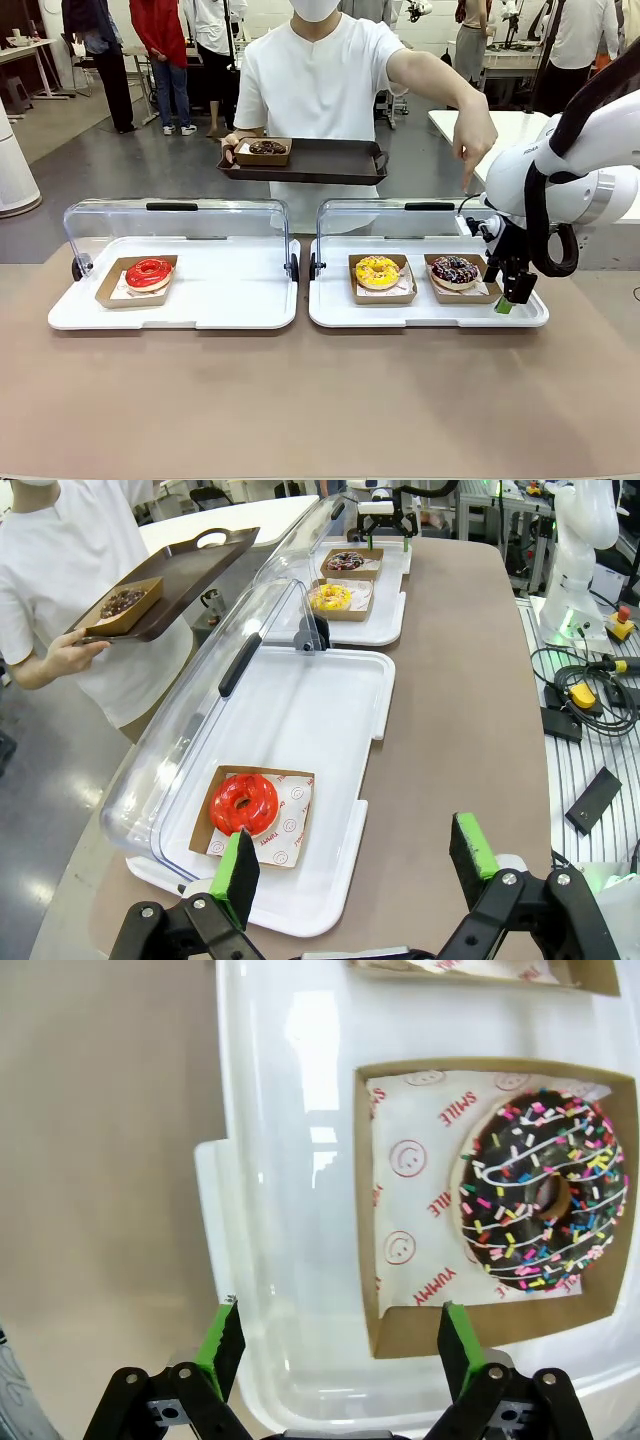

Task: Provide the desired donut to the person.
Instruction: Pick up and lift the Paper togo box containing the Donut pointed at by the person.

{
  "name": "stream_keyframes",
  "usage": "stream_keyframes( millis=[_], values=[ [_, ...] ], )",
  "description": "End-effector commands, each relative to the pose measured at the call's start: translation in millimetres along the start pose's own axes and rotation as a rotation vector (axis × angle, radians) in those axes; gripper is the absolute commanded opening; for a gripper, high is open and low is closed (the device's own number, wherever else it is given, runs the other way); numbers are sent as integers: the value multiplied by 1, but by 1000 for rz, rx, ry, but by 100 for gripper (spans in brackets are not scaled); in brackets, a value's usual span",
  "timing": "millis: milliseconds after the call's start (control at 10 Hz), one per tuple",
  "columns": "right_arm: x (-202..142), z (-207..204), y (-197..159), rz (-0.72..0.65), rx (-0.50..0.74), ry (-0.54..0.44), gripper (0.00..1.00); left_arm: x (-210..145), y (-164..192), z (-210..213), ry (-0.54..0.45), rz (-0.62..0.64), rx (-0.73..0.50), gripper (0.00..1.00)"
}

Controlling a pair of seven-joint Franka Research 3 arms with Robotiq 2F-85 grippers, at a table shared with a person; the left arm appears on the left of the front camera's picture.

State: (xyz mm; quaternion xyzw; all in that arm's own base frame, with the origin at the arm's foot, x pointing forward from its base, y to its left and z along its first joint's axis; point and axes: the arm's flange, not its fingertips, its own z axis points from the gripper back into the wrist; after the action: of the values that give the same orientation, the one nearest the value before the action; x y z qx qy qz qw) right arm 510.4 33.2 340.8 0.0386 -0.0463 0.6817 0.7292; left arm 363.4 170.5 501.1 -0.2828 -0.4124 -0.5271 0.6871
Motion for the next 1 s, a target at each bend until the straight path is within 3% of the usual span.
stream_keyframes(
  millis=[0,300,900],
  values=[
    [-1,-8,-11,-11,-28,-33,100,1,0,1,-15,-9,6,100],
    [-4,-12,-20,-27,-69,-44,100,1,0,1,-15,-9,6,100],
    [-2,-18,-20,-63,-32,-30,100,1,0,1,-15,-9,6,100]
  ],
)
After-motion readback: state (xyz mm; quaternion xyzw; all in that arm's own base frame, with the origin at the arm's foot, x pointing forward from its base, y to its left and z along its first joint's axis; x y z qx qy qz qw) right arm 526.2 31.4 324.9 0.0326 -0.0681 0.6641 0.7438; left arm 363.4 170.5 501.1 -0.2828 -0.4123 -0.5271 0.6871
